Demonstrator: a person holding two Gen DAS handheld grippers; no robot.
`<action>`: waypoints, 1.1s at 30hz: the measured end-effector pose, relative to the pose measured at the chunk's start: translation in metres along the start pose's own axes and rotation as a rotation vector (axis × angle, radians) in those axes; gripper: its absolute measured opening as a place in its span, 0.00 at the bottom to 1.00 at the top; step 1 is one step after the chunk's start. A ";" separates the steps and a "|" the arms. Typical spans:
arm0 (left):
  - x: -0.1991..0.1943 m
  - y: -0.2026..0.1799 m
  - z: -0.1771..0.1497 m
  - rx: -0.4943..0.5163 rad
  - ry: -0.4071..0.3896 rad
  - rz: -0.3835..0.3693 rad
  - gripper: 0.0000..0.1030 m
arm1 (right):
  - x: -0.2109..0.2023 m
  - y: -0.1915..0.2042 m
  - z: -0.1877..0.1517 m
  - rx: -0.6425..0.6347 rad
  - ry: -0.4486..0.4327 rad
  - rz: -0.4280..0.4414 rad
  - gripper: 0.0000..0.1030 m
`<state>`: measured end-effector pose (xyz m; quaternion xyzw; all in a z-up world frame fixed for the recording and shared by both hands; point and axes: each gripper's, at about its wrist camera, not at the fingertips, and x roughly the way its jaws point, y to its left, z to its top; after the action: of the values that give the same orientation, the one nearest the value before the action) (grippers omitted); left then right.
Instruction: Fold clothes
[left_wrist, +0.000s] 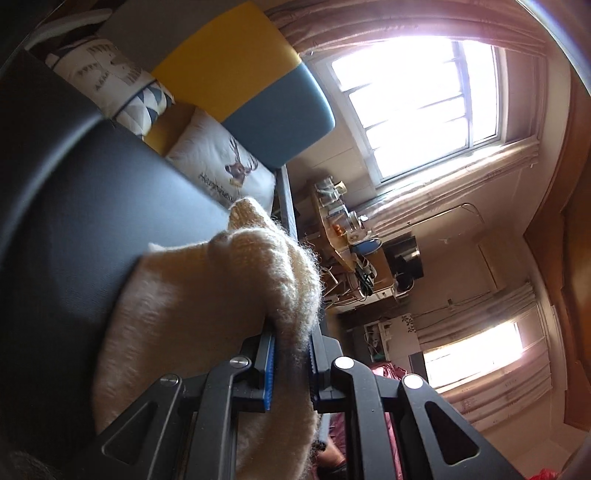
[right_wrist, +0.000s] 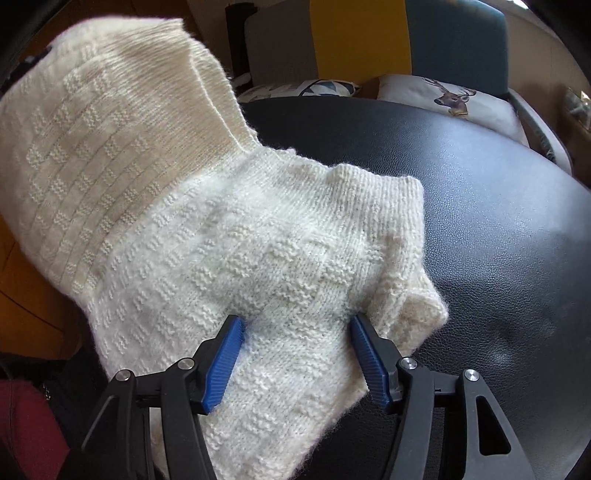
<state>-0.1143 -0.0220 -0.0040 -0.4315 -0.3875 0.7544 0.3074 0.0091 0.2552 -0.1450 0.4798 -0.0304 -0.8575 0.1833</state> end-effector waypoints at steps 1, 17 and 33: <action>0.010 -0.005 -0.003 -0.002 0.008 0.010 0.12 | -0.001 -0.001 -0.001 0.005 -0.006 0.002 0.62; 0.131 -0.007 -0.075 -0.141 0.127 0.164 0.12 | 0.006 0.007 0.006 0.047 -0.059 0.057 0.63; 0.167 -0.011 -0.096 -0.196 0.281 0.055 0.17 | -0.022 -0.001 -0.011 0.103 -0.152 0.104 0.65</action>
<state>-0.1009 0.1479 -0.0950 -0.5711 -0.4003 0.6534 0.2945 0.0286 0.2650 -0.1328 0.4201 -0.1132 -0.8779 0.2000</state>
